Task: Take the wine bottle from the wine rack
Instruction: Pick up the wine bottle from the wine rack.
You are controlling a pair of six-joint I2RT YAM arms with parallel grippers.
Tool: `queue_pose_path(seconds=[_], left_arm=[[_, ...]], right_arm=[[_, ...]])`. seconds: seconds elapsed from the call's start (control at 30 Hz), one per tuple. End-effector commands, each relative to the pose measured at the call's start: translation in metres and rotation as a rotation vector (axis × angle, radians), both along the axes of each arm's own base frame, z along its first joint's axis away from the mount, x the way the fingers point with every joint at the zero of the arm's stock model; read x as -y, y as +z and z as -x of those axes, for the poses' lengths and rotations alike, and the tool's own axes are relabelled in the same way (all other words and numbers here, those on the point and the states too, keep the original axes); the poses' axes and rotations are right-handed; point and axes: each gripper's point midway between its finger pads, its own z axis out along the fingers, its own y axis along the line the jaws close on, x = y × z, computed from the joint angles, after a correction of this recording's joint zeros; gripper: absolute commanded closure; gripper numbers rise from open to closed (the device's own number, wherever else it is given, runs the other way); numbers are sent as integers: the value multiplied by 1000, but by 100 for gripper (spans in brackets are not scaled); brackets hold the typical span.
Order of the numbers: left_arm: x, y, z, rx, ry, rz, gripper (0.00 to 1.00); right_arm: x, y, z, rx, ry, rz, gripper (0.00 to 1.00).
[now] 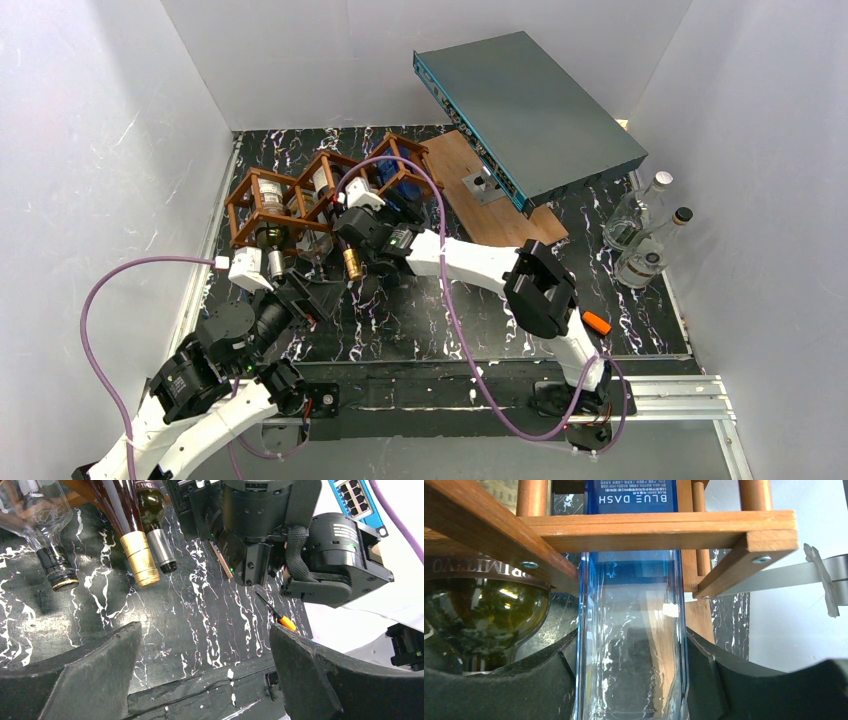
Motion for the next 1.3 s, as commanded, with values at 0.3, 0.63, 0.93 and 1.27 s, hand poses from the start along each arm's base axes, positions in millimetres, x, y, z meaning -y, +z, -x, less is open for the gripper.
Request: queue_pose_path(seconds=[0.3,0.63,0.93,1.27], left_arm=[[-2,0,-3,-10,17,-20,2],[2,3,-4,-19,9,-17,2],[4,3,-5,-21,7,-21,2],[8,4,-8,-24,2,-34,2]], right_arm=[[-1,68,41,83,12,-231,99],[6,87,52,101,19,-267,99],[12,111,60,116,31,-311,99],[21,113,69,99,57,-325,99]])
